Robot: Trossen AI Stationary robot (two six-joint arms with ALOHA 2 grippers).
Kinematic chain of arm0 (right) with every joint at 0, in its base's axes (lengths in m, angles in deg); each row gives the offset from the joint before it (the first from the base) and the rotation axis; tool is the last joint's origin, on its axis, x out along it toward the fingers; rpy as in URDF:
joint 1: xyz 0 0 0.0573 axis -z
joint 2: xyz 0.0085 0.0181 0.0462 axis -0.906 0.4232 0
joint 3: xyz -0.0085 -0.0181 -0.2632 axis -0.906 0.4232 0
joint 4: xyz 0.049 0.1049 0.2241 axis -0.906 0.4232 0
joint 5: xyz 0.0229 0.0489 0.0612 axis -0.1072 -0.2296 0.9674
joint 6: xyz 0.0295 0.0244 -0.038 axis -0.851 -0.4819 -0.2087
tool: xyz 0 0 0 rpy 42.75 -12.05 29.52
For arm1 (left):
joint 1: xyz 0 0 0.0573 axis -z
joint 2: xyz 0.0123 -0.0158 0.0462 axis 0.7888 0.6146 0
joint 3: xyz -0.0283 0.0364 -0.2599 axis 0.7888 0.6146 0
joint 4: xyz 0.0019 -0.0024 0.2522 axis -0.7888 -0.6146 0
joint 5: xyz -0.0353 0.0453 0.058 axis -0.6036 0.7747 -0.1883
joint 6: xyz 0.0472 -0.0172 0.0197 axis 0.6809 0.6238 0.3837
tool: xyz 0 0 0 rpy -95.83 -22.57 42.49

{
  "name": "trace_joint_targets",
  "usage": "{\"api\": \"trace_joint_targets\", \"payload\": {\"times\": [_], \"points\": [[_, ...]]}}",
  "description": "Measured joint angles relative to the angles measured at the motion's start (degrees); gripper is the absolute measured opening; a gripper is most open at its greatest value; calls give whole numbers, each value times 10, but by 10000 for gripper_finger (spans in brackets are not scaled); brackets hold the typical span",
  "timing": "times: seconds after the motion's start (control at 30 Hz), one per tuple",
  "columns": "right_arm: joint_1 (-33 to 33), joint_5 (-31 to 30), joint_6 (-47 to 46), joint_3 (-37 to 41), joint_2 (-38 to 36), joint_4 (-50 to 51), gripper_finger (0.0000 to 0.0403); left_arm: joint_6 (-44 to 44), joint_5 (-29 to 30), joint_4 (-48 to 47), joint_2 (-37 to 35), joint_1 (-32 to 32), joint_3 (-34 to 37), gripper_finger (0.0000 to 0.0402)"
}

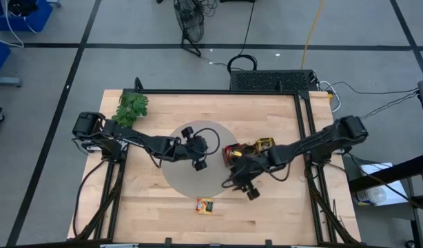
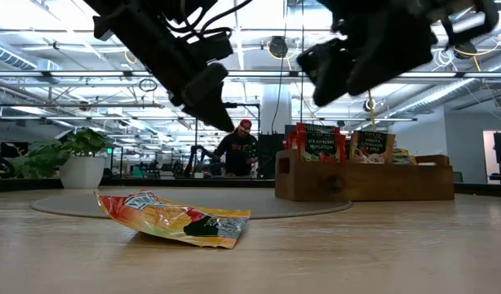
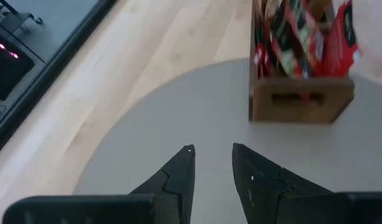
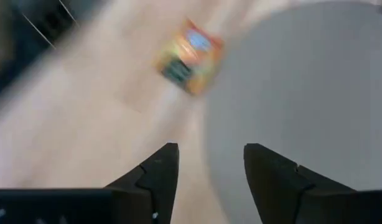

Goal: Pick & Place Tea
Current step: Put the yellow tea bag into the right section of the wooden organizer

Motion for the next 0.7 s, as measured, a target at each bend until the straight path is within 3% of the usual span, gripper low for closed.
{"api": "trace_joint_targets", "payload": {"times": [0.17, 0.47, 0.53, 0.63, 0.7], "points": [[9, 95, -76, 0, 67, -84, 170, -20, -15, -40, 0, 4, 0, 111], [-6, 107, -53, -7, 166, -205, 173, -29, -37, -76, 0, 25, 0, 111], [-4, 107, -64, -10, 167, -198, 173, -30, -98, -85, 0, 31, 0, 111], [-7, 107, -71, -10, 146, -158, 169, -40, -248, -102, 0, 48, 0, 111], [-12, 103, -71, -10, 126, -133, 168, -47, -288, -84, 0, 78, -1, 111]]}}
